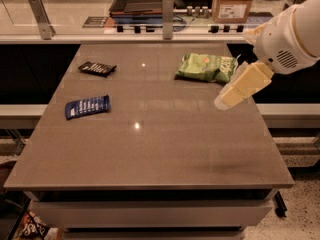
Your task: Pick rxbar chocolate
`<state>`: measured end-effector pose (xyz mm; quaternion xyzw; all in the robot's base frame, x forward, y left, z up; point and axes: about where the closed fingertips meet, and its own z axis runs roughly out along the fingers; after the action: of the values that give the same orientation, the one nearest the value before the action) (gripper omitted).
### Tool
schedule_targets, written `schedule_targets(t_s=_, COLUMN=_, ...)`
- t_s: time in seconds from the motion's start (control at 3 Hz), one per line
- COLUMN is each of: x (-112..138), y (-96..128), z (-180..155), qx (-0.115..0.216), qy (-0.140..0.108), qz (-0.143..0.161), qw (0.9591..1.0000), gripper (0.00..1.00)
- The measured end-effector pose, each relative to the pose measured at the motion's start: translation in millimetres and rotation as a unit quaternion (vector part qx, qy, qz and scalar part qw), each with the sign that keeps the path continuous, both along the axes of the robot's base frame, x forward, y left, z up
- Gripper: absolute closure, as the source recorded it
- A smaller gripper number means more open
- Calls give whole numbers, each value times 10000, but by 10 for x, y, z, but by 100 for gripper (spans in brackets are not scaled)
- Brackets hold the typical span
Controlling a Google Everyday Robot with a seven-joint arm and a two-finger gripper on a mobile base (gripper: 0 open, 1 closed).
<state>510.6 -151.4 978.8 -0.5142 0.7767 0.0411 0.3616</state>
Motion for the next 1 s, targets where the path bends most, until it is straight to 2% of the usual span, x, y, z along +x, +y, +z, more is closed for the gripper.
schedule_targets(t_s=0.67, x=368, y=94, z=-34, qx=438, qy=-294, qz=17, qw=9986, gripper=0)
schedule_targets(t_s=1.0, x=669, y=297, z=-37, qx=881, qy=-554, qz=66, qw=9945, gripper=0)
